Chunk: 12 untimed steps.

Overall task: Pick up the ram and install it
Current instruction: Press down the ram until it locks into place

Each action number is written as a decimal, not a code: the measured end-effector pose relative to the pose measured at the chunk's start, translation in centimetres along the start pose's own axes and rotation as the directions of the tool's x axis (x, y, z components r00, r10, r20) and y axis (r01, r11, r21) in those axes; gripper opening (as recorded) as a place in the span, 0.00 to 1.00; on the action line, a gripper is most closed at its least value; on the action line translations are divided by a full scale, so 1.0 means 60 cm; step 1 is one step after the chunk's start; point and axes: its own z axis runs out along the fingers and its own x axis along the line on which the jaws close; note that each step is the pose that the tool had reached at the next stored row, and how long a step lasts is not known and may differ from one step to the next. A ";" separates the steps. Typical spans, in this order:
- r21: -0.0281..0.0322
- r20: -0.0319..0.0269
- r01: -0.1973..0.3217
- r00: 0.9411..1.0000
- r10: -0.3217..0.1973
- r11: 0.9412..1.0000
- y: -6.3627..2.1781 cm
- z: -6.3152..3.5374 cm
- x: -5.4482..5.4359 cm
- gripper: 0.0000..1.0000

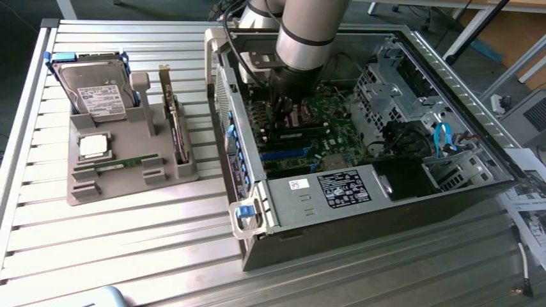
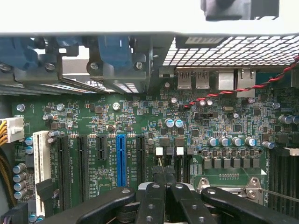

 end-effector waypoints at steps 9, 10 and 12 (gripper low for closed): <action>0.000 0.000 0.000 1.000 0.000 1.000 0.000 0.002 0.000 0.11; 0.000 0.000 0.000 1.000 0.000 1.000 0.000 0.002 0.000 0.11; 0.000 0.000 0.000 1.000 0.000 1.000 0.000 0.003 0.000 0.11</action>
